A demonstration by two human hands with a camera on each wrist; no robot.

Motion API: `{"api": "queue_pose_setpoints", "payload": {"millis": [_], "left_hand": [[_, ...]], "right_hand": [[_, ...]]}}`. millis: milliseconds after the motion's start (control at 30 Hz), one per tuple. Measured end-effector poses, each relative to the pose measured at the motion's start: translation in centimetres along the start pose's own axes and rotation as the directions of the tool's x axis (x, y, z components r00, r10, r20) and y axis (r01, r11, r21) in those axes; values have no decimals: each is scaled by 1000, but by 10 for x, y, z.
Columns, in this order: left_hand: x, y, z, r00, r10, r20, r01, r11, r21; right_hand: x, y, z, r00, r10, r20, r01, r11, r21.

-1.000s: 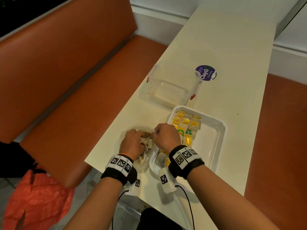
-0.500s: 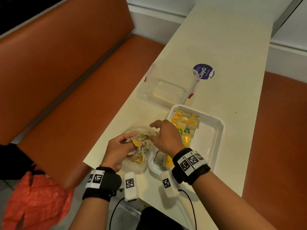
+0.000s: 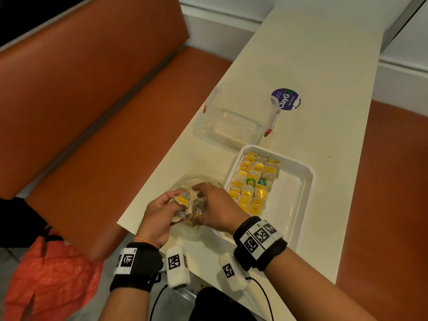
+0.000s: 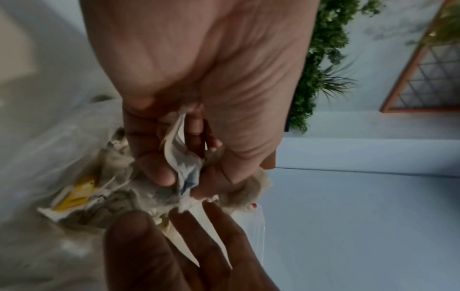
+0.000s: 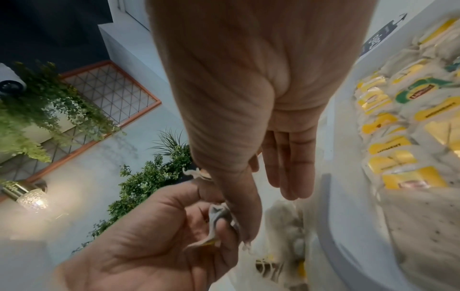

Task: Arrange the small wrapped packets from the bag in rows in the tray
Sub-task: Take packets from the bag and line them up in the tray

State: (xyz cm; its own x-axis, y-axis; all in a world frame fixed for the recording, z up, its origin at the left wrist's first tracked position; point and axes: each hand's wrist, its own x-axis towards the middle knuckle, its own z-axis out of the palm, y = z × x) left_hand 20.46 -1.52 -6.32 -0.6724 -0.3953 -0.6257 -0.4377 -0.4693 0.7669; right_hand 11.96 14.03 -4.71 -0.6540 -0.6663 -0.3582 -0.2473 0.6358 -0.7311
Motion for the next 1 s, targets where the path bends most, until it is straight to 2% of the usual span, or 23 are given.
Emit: {"api": "queue_pose_setpoints", "payload": {"millis": [167, 233, 333, 433, 533, 667, 767, 867, 1000], "left_hand": [[-6, 6, 2, 996, -15, 85, 25, 992, -123], [-6, 7, 2, 993, -31, 110, 53, 979, -196], [-3, 3, 0, 986, -44, 162, 79, 974, -214], [-4, 0, -2, 968, -35, 247, 93, 969, -227], [-7, 2, -2, 938, -10, 346, 130, 936, -327], [-1, 1, -6, 943, -29, 333, 194, 858, -476], [3, -1, -7, 939, -58, 338, 237, 820, -520], [0, 1, -4, 940, -67, 334, 239, 829, -505], [-1, 1, 8, 943, -163, 291, 281, 860, -425]], "right_hand": [[-3, -4, 1, 1000, 11, 24, -14, 993, 119], [-6, -7, -2, 999, -9, 46, 0, 982, 186], [-8, -8, -7, 997, -59, 57, 42, 962, 271], [-5, -9, -9, 993, -111, 40, 96, 956, 276], [-3, -8, -9, 993, -120, 21, 111, 964, 242], [-2, -8, -8, 993, -114, -10, 113, 969, 218], [0, -9, -6, 990, -138, -37, 142, 978, 154], [0, -11, -7, 982, -172, -75, 178, 981, 83], [-3, -14, -7, 971, -222, -93, 224, 974, 18]]}}
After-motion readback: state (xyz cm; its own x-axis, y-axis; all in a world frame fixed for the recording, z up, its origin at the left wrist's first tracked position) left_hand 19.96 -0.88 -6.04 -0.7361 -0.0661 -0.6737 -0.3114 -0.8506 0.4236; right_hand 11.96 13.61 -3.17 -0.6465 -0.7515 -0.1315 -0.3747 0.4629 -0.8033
